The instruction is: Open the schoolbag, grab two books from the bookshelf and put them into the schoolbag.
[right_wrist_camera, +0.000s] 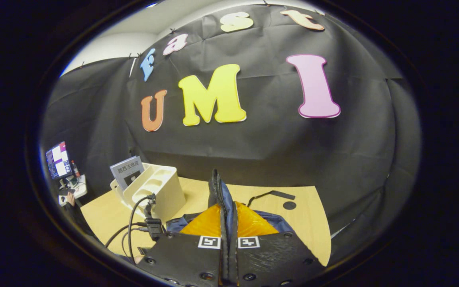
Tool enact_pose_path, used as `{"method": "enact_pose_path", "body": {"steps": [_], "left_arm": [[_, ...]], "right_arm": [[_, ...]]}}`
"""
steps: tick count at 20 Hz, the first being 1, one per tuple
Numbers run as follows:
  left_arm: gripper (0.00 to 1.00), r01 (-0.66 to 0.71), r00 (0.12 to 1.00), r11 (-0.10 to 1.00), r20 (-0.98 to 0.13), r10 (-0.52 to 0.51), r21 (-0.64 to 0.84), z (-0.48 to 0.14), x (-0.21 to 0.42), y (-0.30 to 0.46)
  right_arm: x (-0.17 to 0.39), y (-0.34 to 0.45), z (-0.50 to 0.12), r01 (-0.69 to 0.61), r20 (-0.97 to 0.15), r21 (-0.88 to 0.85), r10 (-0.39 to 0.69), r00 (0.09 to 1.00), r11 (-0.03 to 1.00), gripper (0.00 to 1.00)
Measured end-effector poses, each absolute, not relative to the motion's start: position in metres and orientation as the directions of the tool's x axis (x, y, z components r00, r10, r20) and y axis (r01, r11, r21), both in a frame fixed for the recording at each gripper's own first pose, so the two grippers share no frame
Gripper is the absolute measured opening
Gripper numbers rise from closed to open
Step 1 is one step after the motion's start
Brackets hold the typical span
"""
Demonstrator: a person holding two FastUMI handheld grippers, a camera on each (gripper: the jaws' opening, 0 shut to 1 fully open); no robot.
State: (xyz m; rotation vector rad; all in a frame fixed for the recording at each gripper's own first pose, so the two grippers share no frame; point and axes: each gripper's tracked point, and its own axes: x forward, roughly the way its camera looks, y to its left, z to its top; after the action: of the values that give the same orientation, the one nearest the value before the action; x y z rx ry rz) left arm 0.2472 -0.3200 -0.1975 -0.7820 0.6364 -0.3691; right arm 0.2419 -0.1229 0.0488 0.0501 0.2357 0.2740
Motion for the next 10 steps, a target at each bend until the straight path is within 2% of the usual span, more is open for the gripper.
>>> {"method": "enact_pose_path", "body": {"steps": [5, 7, 10], "left_arm": [[0.88, 0.086, 0.769, 0.702, -0.4, -0.498, -0.707, -0.185, 0.244, -0.291], [0.93, 0.096, 0.766, 0.705, -0.4, -0.503, -0.703, -0.177, 0.24, -0.28], [0.93, 0.102, 0.813, 0.787, -0.404, -0.418, -0.608, -0.168, 0.232, -0.249]], "right_arm": [[0.238, -0.123, 0.04, -0.253, -0.237, 0.071, 0.263, 0.935, 0.965, 0.01], [0.236, -0.126, 0.038, -0.243, -0.241, 0.073, 0.253, 0.937, 0.967, 0.01], [0.23, -0.13, 0.027, -0.225, -0.246, 0.1, 0.243, 0.938, 0.969, 0.02]]}}
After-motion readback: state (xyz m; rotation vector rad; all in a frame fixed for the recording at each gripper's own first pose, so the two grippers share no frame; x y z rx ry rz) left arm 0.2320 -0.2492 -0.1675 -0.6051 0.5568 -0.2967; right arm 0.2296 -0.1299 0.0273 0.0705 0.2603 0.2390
